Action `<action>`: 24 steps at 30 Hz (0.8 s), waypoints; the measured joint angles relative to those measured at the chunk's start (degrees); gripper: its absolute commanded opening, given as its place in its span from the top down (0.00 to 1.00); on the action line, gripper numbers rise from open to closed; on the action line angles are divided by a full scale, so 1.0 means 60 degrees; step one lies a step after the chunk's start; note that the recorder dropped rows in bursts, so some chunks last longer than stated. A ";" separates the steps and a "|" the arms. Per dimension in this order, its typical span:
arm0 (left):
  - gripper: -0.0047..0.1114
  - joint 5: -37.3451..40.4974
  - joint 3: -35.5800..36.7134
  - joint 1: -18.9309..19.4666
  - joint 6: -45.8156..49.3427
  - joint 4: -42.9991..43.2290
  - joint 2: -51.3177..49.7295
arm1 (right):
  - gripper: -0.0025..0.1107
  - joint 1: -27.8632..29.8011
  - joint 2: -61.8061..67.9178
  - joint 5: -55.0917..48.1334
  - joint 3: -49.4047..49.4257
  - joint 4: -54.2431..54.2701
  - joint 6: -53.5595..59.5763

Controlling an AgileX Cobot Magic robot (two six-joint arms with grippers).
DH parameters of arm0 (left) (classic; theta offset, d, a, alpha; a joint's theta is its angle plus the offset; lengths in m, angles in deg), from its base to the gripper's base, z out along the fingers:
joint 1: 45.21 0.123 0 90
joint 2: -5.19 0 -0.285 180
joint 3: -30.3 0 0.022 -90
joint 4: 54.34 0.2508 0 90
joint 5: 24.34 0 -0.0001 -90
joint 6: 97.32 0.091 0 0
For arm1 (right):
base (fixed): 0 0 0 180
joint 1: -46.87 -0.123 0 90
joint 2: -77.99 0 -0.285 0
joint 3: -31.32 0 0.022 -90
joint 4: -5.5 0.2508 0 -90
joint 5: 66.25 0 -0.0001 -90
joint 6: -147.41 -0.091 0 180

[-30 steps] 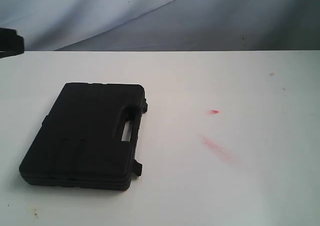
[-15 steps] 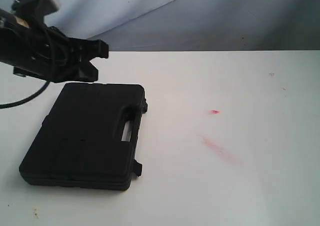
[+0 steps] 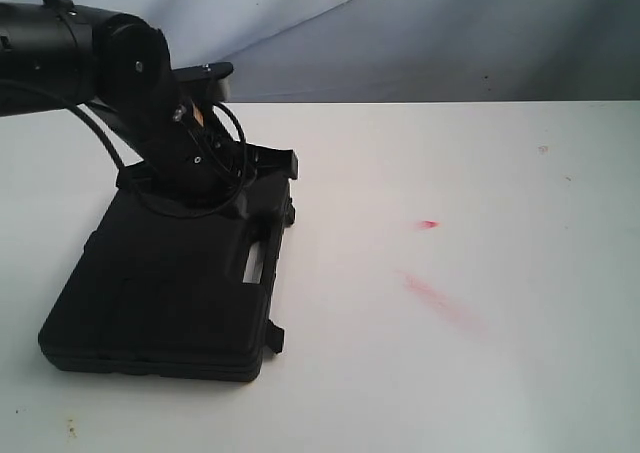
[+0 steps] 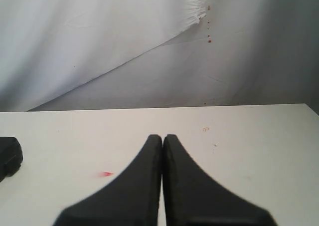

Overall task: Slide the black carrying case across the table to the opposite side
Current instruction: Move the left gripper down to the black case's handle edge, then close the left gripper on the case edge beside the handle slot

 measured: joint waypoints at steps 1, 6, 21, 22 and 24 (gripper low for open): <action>0.96 0.0026 -0.0060 0.0000 -0.0062 0.0164 -0.0018 | 0.98 0.0000 0.0000 0.0000 0.0000 0.0000 0.0000; 0.96 0.0050 -0.0234 0.0000 -0.0150 0.0487 -0.0038 | 0.98 0.0000 0.0000 0.0000 0.0000 0.0000 0.0000; 0.64 0.0031 -0.0387 -0.0014 0.1139 -0.0047 -0.0080 | 0.98 0.0000 0.0000 0.0000 0.0000 0.0000 0.0000; 0.64 -0.0011 -0.0387 -0.0014 0.1299 -0.0296 -0.0097 | 0.98 0.0000 0.0000 0.0000 0.0000 0.0000 0.0000; 0.64 -0.0083 -0.0387 -0.0014 0.1659 -0.0956 -0.0155 | 0.98 0.0000 0.0000 0.0000 0.0000 0.0000 0.0000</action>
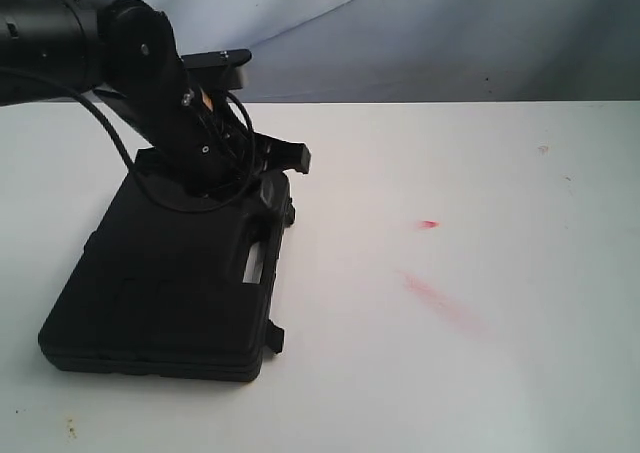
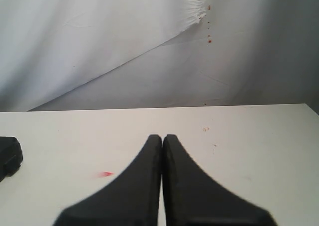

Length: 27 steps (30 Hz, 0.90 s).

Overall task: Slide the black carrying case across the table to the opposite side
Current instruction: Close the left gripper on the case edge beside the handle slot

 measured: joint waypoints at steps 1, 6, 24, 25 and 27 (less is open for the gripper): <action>0.64 -0.0035 0.0000 0.0000 0.0284 -0.0323 -0.0088 | 0.98 0.0000 0.0000 0.0000 0.0000 0.0000 0.0000; 0.64 -0.0035 0.0000 -0.0021 0.0813 -0.1075 -0.0472 | 0.98 0.0000 0.0000 0.0000 0.0000 0.0000 0.0000; 0.64 -0.0665 0.0000 -0.0021 0.0920 -0.1113 -0.1911 | 0.98 0.0000 0.0000 0.0000 0.0000 0.0000 0.0000; 0.64 -0.0665 0.0000 -0.0021 0.0936 -0.1091 -0.1954 | 0.98 0.0000 0.0000 0.0000 0.0000 0.0000 0.0000; 0.64 -0.0665 0.0000 -0.0021 0.0953 -0.1091 -0.2023 | 0.98 0.0000 0.0000 0.0000 0.0000 0.0000 0.0000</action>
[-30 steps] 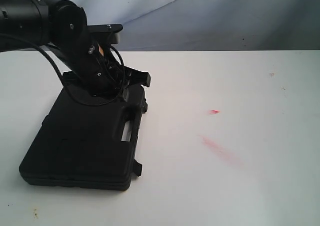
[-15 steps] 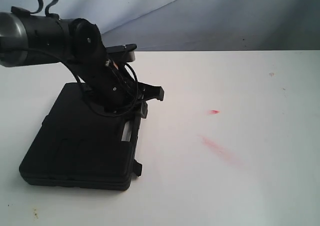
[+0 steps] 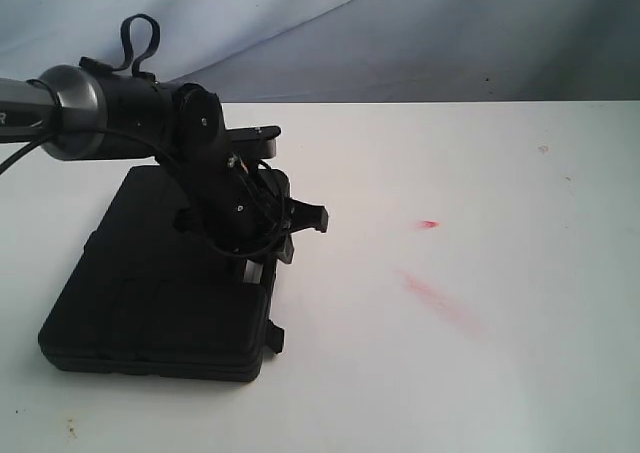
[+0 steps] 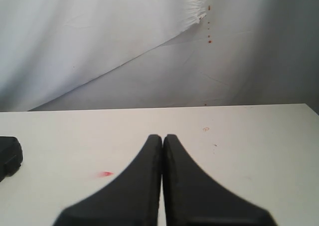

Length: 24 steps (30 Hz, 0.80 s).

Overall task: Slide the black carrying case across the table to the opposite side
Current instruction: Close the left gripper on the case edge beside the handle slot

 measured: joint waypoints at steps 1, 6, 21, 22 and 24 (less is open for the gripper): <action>0.64 0.0000 0.0000 0.0000 -0.0010 0.0000 -0.0044 | 0.98 0.0000 0.0000 0.0000 0.0000 0.0000 0.0000; 0.67 -0.0005 0.0000 0.0000 0.0006 0.0015 -0.0214 | 0.98 0.0000 0.0000 0.0000 0.0000 0.0000 0.0000; 0.96 -0.0126 0.0000 0.0000 -0.0493 -0.0560 -0.0362 | 0.98 0.0000 0.0000 0.0000 0.0000 0.0000 0.0000; 0.96 -0.0164 0.0000 0.0000 -0.0493 -0.0725 -0.0383 | 0.98 0.0000 0.0000 0.0000 0.0000 0.0000 0.0000; 0.96 -0.0274 0.0000 0.0000 -0.0493 -0.1036 -0.0408 | 0.98 0.0000 0.0000 0.0000 0.0000 0.0000 0.0000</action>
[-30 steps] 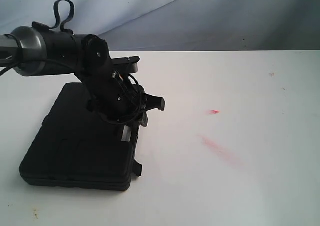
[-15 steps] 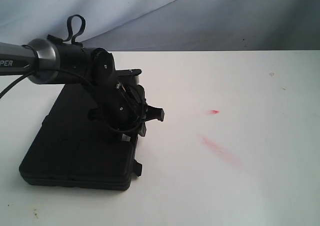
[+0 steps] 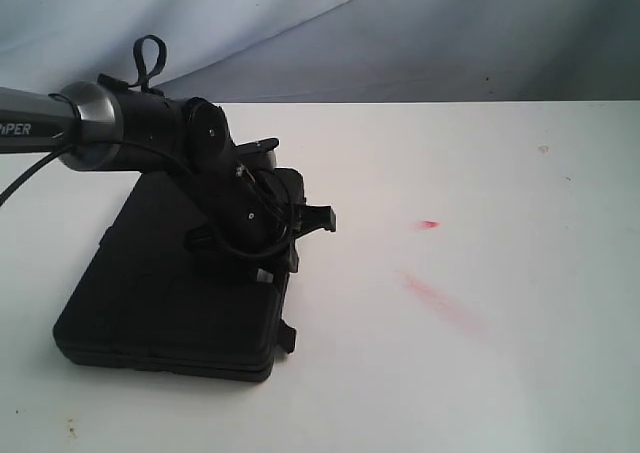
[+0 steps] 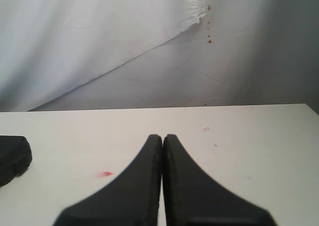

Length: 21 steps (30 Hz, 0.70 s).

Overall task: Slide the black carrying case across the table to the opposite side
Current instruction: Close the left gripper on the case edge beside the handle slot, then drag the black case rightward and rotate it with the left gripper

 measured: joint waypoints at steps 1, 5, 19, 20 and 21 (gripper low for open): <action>0.96 -0.0075 0.0000 0.0000 0.0000 -0.0154 -0.0016 | 0.98 0.0000 0.0000 0.0000 0.0000 0.0000 0.0000; 0.96 -0.0254 0.0000 0.0000 -0.0085 -0.0524 -0.0074 | 0.98 0.0000 0.0000 0.0000 0.0000 0.0000 0.0000; 0.96 -0.0451 -0.0935 -0.0748 -0.0902 -0.0752 -0.0632 | 0.98 0.0000 0.0000 0.0000 0.0000 0.0000 0.0000; 0.96 -0.0234 -0.1214 -0.0839 -0.0943 -0.0752 -0.0788 | 0.98 0.0000 0.0000 0.0000 0.0000 0.0000 0.0000; 0.96 -0.0105 -0.1492 -0.0926 -0.0972 -0.0752 -0.0946 | 0.98 0.0000 0.0000 0.0000 0.0000 0.0000 0.0000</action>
